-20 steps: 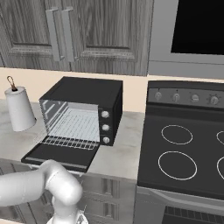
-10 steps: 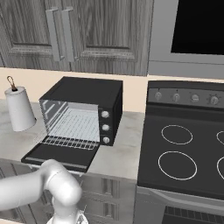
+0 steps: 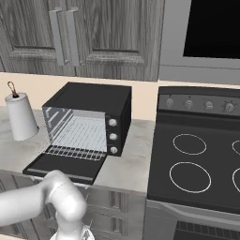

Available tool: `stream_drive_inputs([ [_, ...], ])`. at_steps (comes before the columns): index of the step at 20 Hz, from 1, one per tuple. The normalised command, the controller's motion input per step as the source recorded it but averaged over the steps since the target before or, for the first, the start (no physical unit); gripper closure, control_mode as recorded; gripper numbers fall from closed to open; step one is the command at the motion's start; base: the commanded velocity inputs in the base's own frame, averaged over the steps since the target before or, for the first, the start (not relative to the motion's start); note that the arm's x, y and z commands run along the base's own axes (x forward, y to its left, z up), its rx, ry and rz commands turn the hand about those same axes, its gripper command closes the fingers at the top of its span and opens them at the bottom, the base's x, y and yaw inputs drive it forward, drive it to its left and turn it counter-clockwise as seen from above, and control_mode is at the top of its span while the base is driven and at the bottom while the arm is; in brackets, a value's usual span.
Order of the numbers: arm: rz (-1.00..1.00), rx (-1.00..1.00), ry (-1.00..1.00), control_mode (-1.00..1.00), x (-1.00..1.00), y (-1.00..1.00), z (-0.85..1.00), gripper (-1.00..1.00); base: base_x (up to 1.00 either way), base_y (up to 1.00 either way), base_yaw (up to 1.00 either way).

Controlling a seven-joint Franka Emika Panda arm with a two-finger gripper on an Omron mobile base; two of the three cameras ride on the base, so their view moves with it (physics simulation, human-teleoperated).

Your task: Pick up the bagel from the plate, place it on the toaster oven rack, close the door, and set the timer.

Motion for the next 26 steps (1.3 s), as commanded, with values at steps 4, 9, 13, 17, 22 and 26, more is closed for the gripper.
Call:
stream_drive_inputs([
  [4,0.00,0.01,0.00,-1.00,0.13,0.13,-0.03,-1.00,0.00,0.00,0.00],
  [9,0.00,0.00,0.00,-1.00,0.16,0.11,-0.04,-1.00,0.00,0.00,0.00],
  [13,0.00,0.00,0.00,-1.00,0.16,0.03,-0.09,-1.00,0.00,0.00,0.00],
  [17,0.00,0.00,0.00,-1.00,0.12,0.04,-0.22,-1.00,0.00,0.00,0.00],
  [22,0.00,0.00,0.00,-1.00,0.04,0.06,-0.20,-1.00,0.00,0.00,0.00],
  [26,-0.01,0.00,0.00,-1.00,0.15,0.20,-0.07,-1.00,0.00,0.00,0.00],
])
